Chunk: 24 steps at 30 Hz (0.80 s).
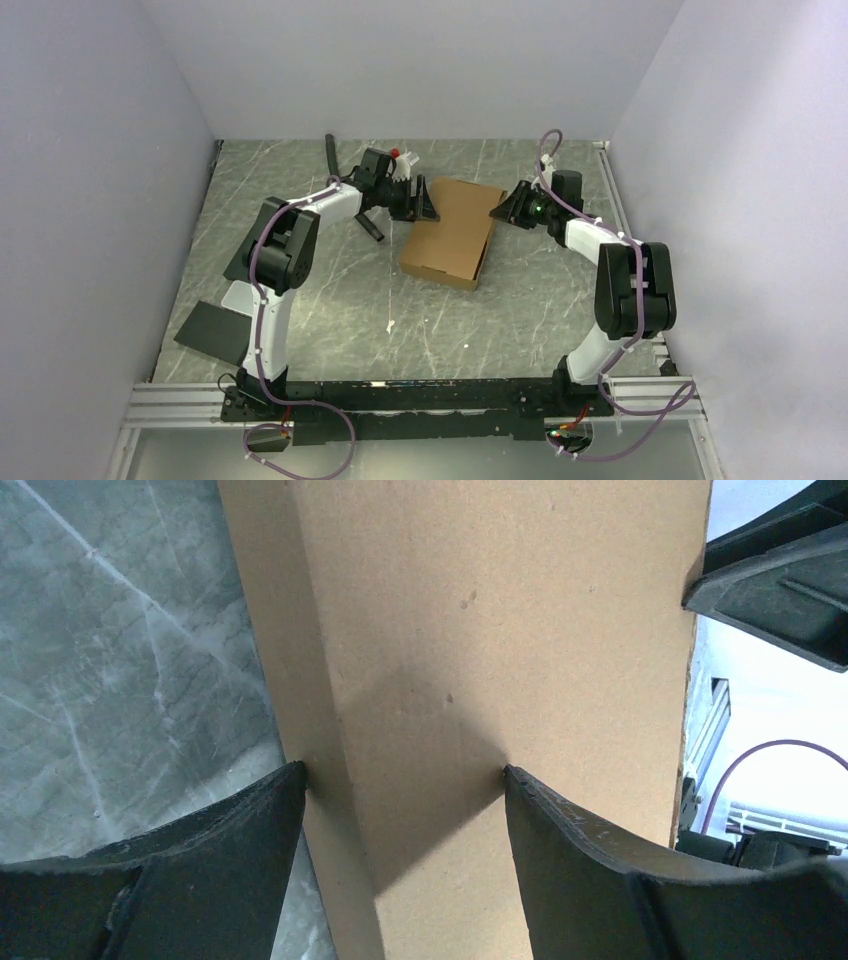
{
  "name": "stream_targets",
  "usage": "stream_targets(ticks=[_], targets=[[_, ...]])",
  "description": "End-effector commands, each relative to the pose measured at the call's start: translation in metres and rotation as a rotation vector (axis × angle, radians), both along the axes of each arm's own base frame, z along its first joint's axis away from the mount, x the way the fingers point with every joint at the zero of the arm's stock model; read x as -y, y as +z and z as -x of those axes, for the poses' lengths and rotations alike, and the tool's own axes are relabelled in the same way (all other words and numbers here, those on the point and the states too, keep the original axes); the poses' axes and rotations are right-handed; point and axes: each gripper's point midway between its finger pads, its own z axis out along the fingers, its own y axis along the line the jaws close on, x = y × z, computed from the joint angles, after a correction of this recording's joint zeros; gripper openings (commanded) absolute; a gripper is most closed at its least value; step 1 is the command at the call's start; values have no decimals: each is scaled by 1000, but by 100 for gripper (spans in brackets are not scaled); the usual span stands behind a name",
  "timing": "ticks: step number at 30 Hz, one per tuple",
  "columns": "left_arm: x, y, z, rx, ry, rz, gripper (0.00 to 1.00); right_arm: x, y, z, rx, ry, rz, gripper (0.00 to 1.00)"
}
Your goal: Fold the paper box
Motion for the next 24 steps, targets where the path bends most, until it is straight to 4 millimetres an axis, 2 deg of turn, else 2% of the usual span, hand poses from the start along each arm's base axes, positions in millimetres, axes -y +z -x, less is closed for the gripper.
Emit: stream_targets(ticks=[1,5,10,16,24], targets=[[31,82,8,132,-74,165,76,-19,65,-7,218,114,59,25],[36,98,6,155,-54,208,76,-31,88,-6,288,162,165,25],[44,107,12,151,-49,241,77,-38,96,-7,277,178,302,25],[48,102,20,122,-42,269,77,-58,103,-5,310,242,403,26],[46,82,23,80,-13,262,77,-91,93,9,334,333,521,26]])
